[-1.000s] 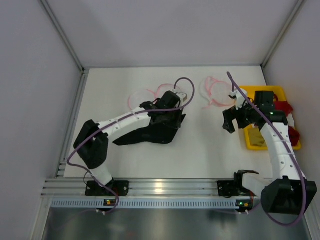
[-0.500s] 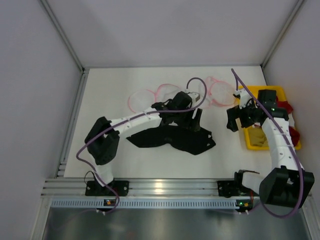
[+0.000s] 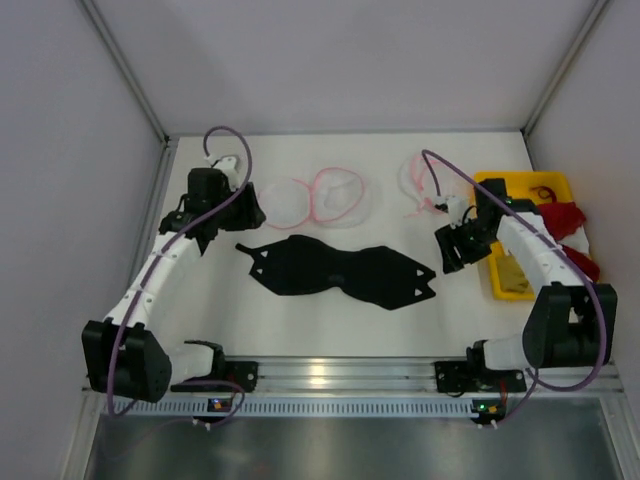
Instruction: Place the bra in the laundry bag and zip it closed
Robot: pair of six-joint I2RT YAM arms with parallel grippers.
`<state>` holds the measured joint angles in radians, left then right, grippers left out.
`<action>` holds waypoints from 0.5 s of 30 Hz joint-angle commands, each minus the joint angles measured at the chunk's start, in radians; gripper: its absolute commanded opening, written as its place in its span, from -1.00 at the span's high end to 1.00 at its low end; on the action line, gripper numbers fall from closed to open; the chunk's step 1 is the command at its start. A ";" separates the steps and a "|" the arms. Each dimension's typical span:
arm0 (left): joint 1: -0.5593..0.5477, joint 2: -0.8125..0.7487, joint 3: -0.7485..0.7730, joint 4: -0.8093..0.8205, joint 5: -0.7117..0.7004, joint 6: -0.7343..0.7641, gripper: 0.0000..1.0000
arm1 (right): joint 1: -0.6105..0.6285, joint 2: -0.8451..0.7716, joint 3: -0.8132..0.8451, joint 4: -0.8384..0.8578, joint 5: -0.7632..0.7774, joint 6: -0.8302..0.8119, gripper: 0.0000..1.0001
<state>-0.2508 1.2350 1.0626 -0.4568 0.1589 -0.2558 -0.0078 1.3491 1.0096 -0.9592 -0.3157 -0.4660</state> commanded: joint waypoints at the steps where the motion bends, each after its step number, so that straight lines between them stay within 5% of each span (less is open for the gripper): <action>1: 0.149 -0.051 -0.067 -0.083 0.089 0.075 -0.13 | 0.128 0.062 0.014 0.016 0.078 0.078 -0.18; 7: 0.294 -0.060 -0.095 -0.091 0.159 0.055 -0.18 | 0.267 0.131 -0.008 0.132 0.133 0.133 -0.27; 15: 0.308 -0.031 -0.089 -0.091 0.206 0.024 -0.20 | 0.368 0.252 -0.034 0.260 0.312 0.165 -0.27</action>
<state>0.0528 1.2083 0.9691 -0.5533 0.3157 -0.2165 0.3283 1.5692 0.9798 -0.7811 -0.1123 -0.3279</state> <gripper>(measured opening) 0.596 0.638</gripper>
